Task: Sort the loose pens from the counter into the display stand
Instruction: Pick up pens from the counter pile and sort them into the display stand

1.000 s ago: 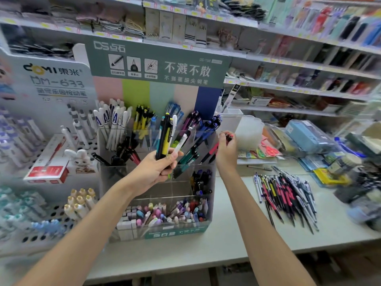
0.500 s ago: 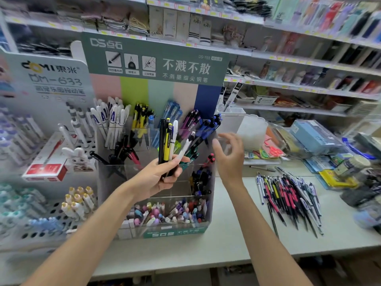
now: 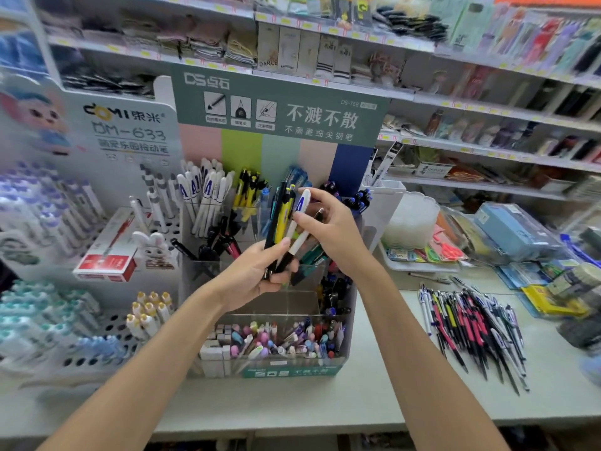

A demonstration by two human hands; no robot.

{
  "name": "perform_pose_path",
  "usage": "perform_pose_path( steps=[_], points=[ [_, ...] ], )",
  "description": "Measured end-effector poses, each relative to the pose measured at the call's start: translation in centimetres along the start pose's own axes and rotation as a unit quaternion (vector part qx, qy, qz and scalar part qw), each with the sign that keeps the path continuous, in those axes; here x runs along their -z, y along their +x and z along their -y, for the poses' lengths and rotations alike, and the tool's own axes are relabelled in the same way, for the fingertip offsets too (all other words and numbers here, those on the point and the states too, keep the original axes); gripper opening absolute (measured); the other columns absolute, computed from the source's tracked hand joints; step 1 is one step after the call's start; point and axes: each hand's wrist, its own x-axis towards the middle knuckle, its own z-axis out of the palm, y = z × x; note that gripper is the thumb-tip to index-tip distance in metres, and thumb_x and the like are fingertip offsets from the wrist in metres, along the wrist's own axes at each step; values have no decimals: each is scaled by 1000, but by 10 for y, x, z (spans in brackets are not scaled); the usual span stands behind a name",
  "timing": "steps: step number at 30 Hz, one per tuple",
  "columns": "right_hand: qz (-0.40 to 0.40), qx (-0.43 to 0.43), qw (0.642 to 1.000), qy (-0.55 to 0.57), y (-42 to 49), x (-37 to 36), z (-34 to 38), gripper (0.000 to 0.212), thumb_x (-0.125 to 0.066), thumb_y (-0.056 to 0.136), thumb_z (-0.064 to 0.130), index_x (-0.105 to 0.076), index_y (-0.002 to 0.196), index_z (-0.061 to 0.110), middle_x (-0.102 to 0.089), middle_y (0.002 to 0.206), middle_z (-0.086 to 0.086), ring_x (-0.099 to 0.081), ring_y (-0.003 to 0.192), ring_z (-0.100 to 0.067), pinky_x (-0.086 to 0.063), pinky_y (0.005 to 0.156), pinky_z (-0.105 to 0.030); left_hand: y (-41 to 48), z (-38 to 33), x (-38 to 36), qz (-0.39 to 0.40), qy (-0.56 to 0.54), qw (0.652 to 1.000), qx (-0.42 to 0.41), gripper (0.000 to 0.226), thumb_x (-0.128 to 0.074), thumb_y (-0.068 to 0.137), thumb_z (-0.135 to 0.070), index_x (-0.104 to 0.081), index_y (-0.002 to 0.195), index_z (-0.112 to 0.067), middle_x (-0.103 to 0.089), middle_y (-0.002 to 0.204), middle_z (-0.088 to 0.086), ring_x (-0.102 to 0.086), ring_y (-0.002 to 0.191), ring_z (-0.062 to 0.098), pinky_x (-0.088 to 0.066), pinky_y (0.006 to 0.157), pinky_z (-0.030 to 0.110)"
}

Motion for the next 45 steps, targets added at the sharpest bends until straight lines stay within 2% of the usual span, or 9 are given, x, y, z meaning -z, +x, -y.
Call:
perform_pose_path(
  steps=[6,13,21,26,30,35,37,40,45],
  points=[
    [-79,30,995,55,16,-22,14,40,-69,90,10,-52,124,20,-69,108,-14,-68,98,-19,-55,86,-34,-15,-9,20,-116,7,992,-51,30,-45,102,-27,-54,126,-12,-63,83,4,-40,56,10,-34,46,13],
    [-235,92,957,143,72,-58,51,39,-64,93,8,-50,129,12,-67,90,-12,-67,79,-17,-59,77,-32,-51,-32,70,-234,-3,964,-127,38,-57,85,-38,-59,106,-6,-64,73,4,-36,44,5,-24,37,13],
    [-131,209,963,-111,95,-115,35,44,-67,91,16,-55,133,9,-70,92,-6,-63,81,-16,-51,76,-20,-76,-53,99,-240,-61,956,-156,39,-57,85,-32,-57,118,-11,-69,85,6,-40,51,5,-22,41,14],
    [-53,303,877,-370,93,-124,21,19,-65,91,26,-77,100,14,-74,97,-2,-55,98,-28,-48,86,-48,-77,-56,104,-248,-78,952,-160,33,-60,83,-24,-59,113,-9,-69,79,4,-41,49,5,-23,42,14],
    [-44,221,949,-222,78,-114,47,35,-56,94,29,-67,124,13,-67,118,-5,-55,112,-21,-43,100,-44,-72,-55,103,-218,-61,964,-141,29,-62,82,-24,-58,106,-9,-68,78,3,-40,50,5,-26,41,13],
    [183,80,976,-87,62,-90,80,66,-68,92,23,-35,148,33,-51,140,10,-52,108,3,-41,83,-1,-56,-58,83,-103,-3,992,-76,27,-60,89,-24,-62,107,-5,-63,77,4,-38,54,6,-27,44,13],
    [168,99,976,-96,60,-81,79,56,-67,92,18,-46,144,27,-49,145,7,-55,115,-7,-43,91,-9,-47,-57,75,-76,-4,995,-58,33,-58,90,-26,-60,114,-3,-61,75,2,-36,54,6,-27,45,13],
    [126,79,989,0,61,-67,71,39,-64,93,9,-57,131,13,-70,116,-12,-68,101,-24,-55,90,-33,-38,-52,70,-60,-13,997,-54,38,-55,91,-30,-54,117,-2,-58,75,2,-33,55,6,-29,45,13],
    [-80,65,986,134,75,-37,64,32,-61,93,2,-58,125,6,-70,104,-18,-68,87,-19,-55,73,-26,-31,-49,74,-83,-13,994,-64,50,-51,93,-29,-50,129,5,-45,68,-3,-26,53,5,-21,43,15]
  ],
)
